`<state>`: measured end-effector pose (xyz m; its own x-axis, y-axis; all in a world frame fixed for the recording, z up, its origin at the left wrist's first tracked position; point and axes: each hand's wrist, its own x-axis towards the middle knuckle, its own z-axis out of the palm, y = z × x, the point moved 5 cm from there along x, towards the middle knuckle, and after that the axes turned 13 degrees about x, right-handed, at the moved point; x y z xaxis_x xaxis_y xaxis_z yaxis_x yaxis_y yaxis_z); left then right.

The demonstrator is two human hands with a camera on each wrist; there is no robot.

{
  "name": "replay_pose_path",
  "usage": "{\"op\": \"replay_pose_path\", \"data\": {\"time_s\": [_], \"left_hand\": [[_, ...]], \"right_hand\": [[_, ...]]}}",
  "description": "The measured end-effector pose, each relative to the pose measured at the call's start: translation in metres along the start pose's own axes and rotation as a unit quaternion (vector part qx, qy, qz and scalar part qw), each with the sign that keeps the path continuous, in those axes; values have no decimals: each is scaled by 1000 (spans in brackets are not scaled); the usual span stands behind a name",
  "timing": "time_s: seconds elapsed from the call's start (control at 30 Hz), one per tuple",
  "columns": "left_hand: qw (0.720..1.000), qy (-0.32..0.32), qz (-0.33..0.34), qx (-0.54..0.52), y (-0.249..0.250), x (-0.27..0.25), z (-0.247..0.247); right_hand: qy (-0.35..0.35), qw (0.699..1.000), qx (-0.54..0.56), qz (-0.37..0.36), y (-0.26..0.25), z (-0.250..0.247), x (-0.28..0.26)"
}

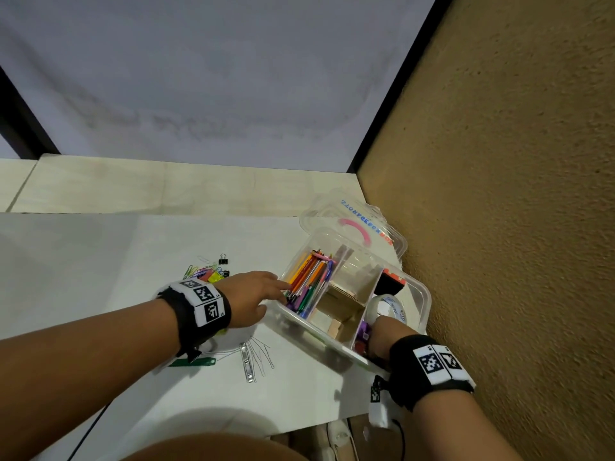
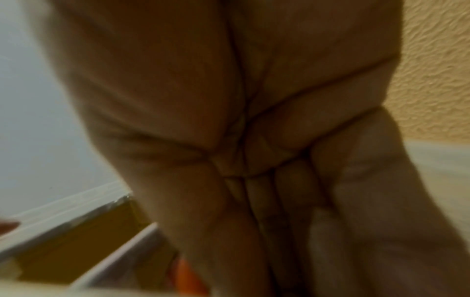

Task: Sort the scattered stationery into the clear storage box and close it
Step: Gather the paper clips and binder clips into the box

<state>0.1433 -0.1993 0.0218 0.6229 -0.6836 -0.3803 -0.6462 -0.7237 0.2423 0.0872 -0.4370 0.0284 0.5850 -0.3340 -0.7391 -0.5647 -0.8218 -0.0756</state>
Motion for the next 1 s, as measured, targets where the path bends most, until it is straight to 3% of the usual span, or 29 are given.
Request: {"op": "replay_pose_path", "data": {"time_s": [0.13,0.3,0.63,0.73,0.9,1.0], "left_hand": [[1000,-5,-7,8,-3,-2,-1],[1000,-5,-3,1,-4,-1,1],[1000,-10,-7,15,1,4,0],[1000,-16,-8,25,4,4,-3],[999,-44,-7,31,6,8,-5],[998,-51,-12,28,4,11,-3]], "right_hand": [[-34,999,-7,-6,-1,8,6],[-6,1000,-10,-10,1,7,5],[-22,999,29,28,13,-13,4],[-44,993,101,38,14,-24,-2],[28,960,275,-44,-1,-45,-5],[40,944,318,-73,-16,-52,0]]}}
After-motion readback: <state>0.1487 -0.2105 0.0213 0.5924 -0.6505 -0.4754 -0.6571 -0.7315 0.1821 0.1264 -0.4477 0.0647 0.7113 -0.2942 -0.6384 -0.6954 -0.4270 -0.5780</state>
